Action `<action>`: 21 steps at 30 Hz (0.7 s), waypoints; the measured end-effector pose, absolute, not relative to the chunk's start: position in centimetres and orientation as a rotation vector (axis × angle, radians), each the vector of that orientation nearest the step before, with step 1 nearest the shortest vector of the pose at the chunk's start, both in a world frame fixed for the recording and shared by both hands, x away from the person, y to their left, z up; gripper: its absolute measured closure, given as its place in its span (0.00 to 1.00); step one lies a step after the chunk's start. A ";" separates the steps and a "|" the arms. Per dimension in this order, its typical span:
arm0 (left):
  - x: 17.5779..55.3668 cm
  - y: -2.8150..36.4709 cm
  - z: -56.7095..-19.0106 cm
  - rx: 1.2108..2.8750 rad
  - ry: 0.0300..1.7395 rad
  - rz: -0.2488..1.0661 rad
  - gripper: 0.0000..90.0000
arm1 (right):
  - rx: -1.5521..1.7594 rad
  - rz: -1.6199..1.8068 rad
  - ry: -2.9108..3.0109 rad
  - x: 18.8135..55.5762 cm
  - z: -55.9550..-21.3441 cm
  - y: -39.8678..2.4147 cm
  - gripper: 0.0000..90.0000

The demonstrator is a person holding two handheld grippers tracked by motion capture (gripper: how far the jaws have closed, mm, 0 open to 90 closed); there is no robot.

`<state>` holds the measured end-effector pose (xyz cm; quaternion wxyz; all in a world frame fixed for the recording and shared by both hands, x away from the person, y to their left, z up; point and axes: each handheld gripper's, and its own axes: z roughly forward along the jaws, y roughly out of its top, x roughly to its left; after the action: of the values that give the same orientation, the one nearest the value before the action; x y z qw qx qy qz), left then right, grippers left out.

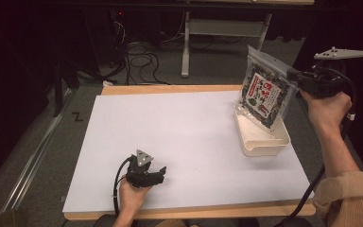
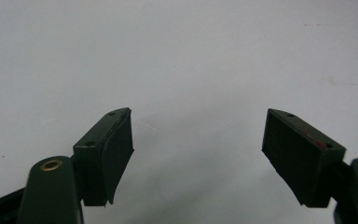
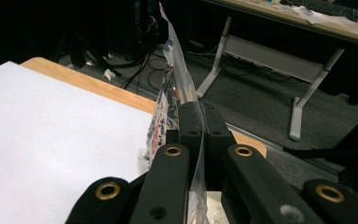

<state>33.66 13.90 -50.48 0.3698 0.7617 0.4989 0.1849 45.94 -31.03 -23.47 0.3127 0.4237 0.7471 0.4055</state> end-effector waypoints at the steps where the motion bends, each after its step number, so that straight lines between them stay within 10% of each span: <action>1: 33.7 13.9 -50.5 1.956 1.282 0.474 0.28 | 1.130 1.067 1.968 46.0 -23.5 -31.0 1.00; 21: 33.6 13.9 -50.5 1.960 1.282 0.470 0.28 | 1.183 1.049 1.896 47.8 -26.5 -32.0 1.00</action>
<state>33.63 13.86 -50.52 0.3675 0.7630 0.4992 0.1831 47.79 -32.02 -26.46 0.3301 0.4522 0.7251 0.4010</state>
